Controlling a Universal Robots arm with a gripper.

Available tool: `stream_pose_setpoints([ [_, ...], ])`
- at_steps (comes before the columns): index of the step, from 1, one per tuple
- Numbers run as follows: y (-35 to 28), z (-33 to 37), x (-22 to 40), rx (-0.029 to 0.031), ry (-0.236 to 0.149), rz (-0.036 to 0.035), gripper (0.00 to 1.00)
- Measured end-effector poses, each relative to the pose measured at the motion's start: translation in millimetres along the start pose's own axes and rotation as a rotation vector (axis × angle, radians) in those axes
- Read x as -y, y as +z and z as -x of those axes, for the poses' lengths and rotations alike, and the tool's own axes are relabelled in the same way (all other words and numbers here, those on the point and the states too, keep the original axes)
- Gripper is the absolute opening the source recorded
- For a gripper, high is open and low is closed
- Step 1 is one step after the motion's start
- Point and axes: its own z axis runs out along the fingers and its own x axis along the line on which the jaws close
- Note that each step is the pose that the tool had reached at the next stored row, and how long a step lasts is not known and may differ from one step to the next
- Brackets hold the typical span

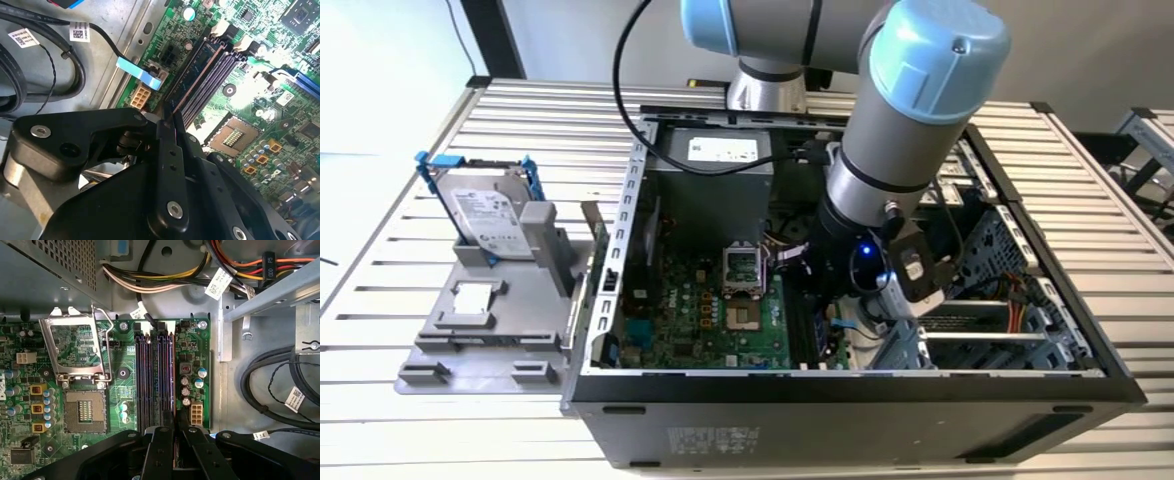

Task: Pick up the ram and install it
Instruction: 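Insert the ram into the slot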

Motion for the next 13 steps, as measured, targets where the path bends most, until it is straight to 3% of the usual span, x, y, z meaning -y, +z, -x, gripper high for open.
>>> stream_pose_setpoints([
  [3,0.0,0.0,0.0,-0.0002,0.0,0.0,0.0],
  [4,0.2,0.0,-0.2,-0.0003,0.0,0.0011,1.0],
  [8,-0.5,0.0,0.0,-0.0006,0.0,-0.0011,1.0],
  [13,-22.6,-0.9,-0.6,-0.0004,0.006,-0.0007,1.0],
])
